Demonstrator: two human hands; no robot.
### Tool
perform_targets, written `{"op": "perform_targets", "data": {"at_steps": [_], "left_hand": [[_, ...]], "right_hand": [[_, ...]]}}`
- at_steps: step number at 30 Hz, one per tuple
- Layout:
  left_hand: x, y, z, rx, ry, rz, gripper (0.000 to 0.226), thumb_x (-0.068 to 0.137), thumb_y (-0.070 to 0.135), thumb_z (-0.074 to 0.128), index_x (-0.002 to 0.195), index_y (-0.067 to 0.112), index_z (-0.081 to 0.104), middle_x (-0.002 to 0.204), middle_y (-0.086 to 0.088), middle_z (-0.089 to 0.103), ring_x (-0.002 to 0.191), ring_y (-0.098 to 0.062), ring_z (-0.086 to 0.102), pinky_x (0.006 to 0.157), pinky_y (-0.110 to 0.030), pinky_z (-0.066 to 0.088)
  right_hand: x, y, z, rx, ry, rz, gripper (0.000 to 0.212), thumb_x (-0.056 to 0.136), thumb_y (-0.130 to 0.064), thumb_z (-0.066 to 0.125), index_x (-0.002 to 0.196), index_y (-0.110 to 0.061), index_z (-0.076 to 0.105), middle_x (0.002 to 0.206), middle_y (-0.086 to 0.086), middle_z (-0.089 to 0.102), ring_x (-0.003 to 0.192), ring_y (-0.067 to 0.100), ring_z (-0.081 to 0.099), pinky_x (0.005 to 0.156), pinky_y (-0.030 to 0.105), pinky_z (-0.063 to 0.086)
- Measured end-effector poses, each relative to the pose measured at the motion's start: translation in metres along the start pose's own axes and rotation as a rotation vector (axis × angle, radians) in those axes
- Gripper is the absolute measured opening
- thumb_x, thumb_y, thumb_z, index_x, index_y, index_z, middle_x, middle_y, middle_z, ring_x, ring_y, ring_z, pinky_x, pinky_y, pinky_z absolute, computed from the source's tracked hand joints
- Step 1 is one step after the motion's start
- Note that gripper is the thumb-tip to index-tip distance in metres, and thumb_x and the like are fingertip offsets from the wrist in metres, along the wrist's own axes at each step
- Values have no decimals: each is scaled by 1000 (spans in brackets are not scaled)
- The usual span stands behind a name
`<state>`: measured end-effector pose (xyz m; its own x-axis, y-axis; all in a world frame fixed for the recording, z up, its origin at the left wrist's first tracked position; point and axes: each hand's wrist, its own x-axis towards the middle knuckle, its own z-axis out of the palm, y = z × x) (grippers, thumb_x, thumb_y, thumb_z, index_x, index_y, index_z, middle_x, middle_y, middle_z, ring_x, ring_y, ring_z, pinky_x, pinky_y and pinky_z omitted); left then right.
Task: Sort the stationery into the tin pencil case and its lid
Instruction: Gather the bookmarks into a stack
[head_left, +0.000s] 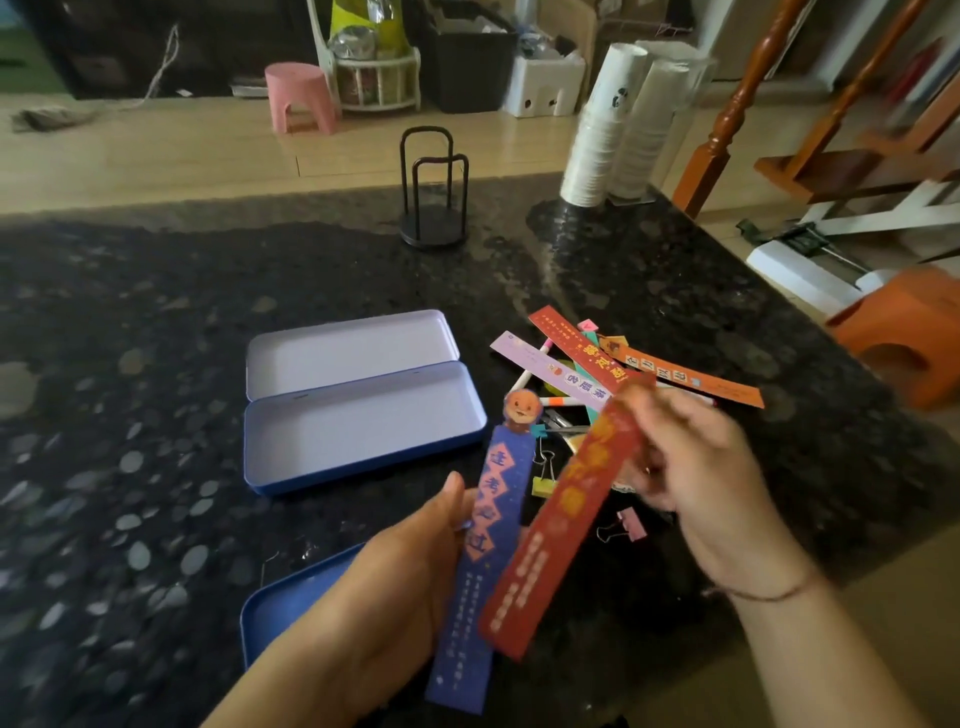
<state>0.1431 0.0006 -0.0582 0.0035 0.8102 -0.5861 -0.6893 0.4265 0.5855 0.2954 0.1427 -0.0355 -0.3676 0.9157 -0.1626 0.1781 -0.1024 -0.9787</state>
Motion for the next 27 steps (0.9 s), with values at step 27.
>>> {"op": "perform_targets", "data": {"at_steps": [27], "left_hand": [[-7,-7,-7,587,258,450,31,96,2,48,116,24,57,96,-2,73,76,-25,72,69,-41,59]], "right_hand": [[-4,8,-45,-482,-87,170,17,83,-14,68,66,-9,67,55,5,66,43,21,57,35,18,30]]}}
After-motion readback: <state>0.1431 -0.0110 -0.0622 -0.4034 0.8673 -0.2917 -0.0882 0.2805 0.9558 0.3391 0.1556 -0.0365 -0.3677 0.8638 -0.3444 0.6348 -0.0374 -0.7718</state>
